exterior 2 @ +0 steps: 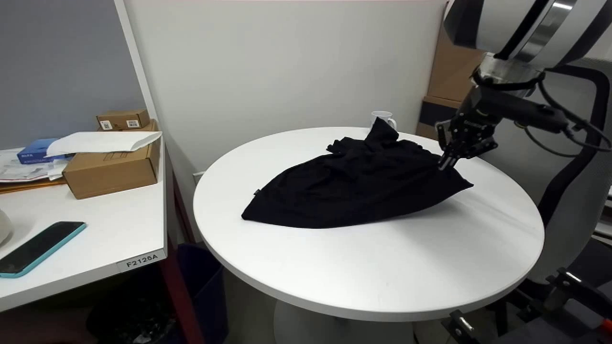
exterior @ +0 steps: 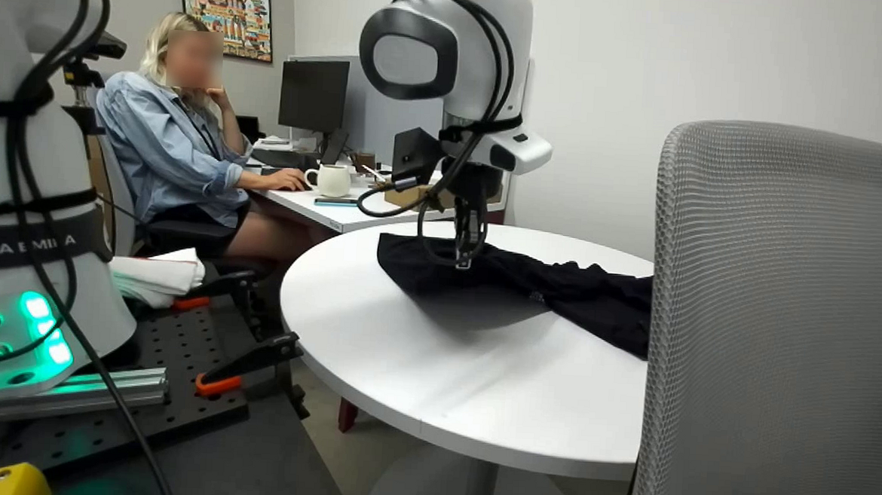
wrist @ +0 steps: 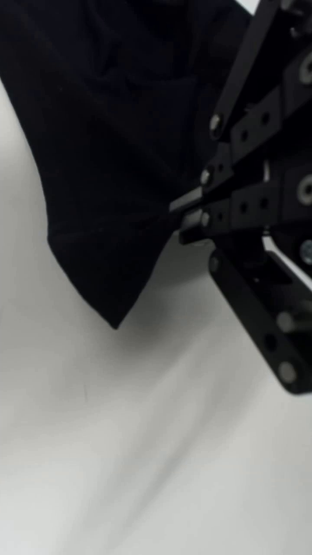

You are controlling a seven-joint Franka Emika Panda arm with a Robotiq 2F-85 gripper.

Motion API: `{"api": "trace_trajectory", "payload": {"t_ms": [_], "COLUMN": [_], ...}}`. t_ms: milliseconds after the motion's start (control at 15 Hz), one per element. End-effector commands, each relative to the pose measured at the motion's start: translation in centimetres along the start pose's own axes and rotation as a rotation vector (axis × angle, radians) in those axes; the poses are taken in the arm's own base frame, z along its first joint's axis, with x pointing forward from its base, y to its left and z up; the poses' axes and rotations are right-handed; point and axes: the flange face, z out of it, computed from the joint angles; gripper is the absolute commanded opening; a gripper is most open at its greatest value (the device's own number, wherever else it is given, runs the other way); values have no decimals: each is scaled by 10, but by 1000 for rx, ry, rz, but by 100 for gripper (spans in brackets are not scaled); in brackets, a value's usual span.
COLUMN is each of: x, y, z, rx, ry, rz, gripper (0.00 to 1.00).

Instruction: Fold the shirt from right to left then top to bottom

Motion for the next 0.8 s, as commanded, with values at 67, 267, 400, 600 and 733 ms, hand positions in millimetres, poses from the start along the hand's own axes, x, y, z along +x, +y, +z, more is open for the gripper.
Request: {"api": "trace_trajectory", "payload": {"t_ms": [67, 267, 400, 600, 733], "x": [-6, -9, -14, -25, -30], "y": [-8, -58, -102, -166, -205], "z": [-46, -65, -74, -90, -102], "rx": [51, 52, 38, 23, 22], "ry": [25, 40, 64, 95, 120], "rz": [-58, -135, -201, -283, -320], "gripper": [1, 1, 1, 1, 1]}}
